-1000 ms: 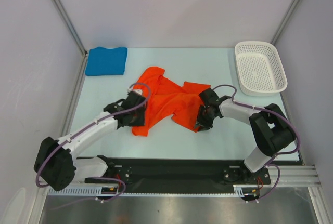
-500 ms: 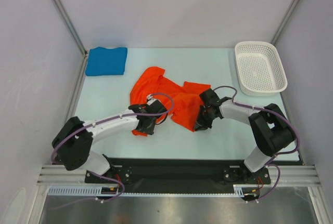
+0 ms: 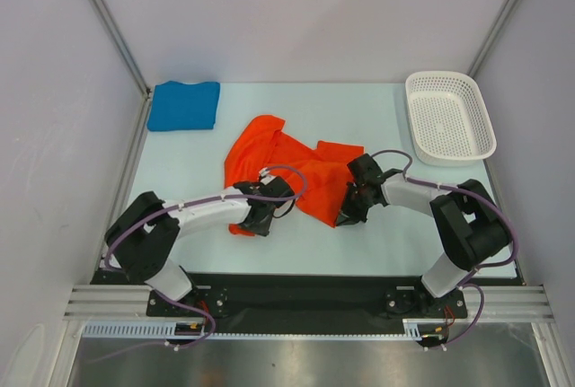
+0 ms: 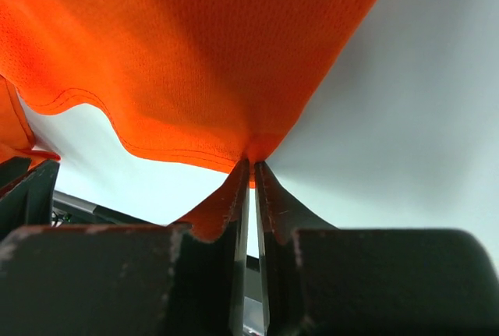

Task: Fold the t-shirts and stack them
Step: Flatten the tshirt out

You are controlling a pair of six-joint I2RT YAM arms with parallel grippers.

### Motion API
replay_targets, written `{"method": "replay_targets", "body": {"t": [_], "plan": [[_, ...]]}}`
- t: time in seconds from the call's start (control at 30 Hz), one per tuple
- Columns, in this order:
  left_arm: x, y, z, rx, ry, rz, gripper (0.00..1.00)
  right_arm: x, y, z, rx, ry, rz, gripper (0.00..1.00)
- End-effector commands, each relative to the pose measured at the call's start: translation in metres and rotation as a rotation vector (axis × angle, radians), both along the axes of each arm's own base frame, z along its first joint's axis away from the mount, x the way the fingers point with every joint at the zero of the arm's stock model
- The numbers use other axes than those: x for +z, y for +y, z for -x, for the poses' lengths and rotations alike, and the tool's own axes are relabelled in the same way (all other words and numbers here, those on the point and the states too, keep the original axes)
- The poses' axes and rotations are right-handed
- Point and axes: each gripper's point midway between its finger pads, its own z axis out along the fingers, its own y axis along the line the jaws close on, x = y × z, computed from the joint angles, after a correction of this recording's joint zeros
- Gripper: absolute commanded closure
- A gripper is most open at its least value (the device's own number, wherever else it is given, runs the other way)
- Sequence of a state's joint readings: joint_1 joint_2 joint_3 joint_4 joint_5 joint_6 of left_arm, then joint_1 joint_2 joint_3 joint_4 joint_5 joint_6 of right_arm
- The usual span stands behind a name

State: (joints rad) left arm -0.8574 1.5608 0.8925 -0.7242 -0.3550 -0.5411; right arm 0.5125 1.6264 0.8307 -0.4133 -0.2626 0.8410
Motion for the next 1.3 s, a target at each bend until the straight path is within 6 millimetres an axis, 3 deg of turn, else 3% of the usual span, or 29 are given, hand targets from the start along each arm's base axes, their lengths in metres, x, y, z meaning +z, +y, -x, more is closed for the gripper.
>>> {"method": "replay_targets", "body": {"t": [0.0,0.17,0.27,0.43,0.5,0.6,0.7,0.73,0.77,0.83,0.87,0.93,0.97,1.03,1.07,1.1,1.17,1.2,1.27], "plan": [[-0.001,-0.013,-0.008,-0.014,-0.014,0.020,0.59,-0.010,-0.015,0.005,-0.008,0.002,0.059,0.91],[-0.009,-0.010,-0.007,0.005,0.005,-0.014,0.62,-0.008,-0.017,0.003,-0.006,-0.007,0.052,0.96],[-0.007,-0.010,-0.008,0.009,0.003,-0.017,0.80,-0.006,-0.019,0.003,-0.007,-0.009,0.046,0.99],[0.014,-0.013,-0.016,0.010,-0.053,0.015,0.99,0.000,-0.025,0.000,-0.008,-0.025,0.045,1.00],[0.027,-0.013,-0.023,0.005,-0.098,0.016,1.00,0.004,-0.029,-0.001,0.001,-0.034,0.048,1.00],[0.069,-0.009,-0.048,0.005,-0.240,0.018,1.00,0.019,-0.034,-0.010,0.036,-0.077,0.065,1.00],[0.131,-0.003,-0.080,0.045,-0.391,0.074,1.00,0.049,-0.041,-0.027,0.048,-0.165,0.078,1.00],[0.146,-0.001,-0.087,0.056,-0.424,0.093,1.00,0.068,-0.043,-0.037,0.042,-0.204,0.076,1.00],[0.178,0.005,-0.102,0.086,-0.485,0.131,1.00,0.080,-0.046,-0.045,0.037,-0.238,0.082,1.00],[0.208,0.009,-0.114,0.103,-0.522,0.191,0.99,0.110,-0.062,-0.058,0.005,-0.298,0.079,1.00],[0.242,0.018,-0.128,0.137,-0.569,0.244,1.00,0.137,-0.063,-0.073,-0.009,-0.358,0.059,1.00],[0.274,0.019,-0.137,0.152,-0.594,0.324,1.00,0.167,-0.076,-0.084,-0.018,-0.399,0.063,1.00],[0.309,0.023,-0.144,0.180,-0.647,0.370,1.00,0.207,-0.077,-0.100,-0.027,-0.490,0.054,1.00],[0.342,0.021,-0.146,0.180,-0.691,0.445,1.00,0.233,-0.087,-0.103,-0.020,-0.518,0.085,1.00],[0.374,0.025,-0.146,0.193,-0.754,0.500,0.99,0.252,-0.092,-0.107,-0.031,-0.556,0.085,1.00],[0.387,0.027,-0.145,0.197,-0.773,0.521,1.00,0.281,-0.096,-0.109,-0.038,-0.608,0.078,1.00],[0.426,0.034,-0.139,0.207,-0.854,0.577,1.00,0.315,-0.103,-0.109,-0.044,-0.678,0.058,1.00],[0.440,0.040,-0.135,0.214,-0.889,0.592,1.00,0.342,-0.107,-0.106,-0.050,-0.736,0.048,1.00],[0.469,0.054,-0.124,0.242,-0.969,0.613,1.00,0.370,-0.117,-0.100,-0.077,-0.802,0.045,1.00]]}}
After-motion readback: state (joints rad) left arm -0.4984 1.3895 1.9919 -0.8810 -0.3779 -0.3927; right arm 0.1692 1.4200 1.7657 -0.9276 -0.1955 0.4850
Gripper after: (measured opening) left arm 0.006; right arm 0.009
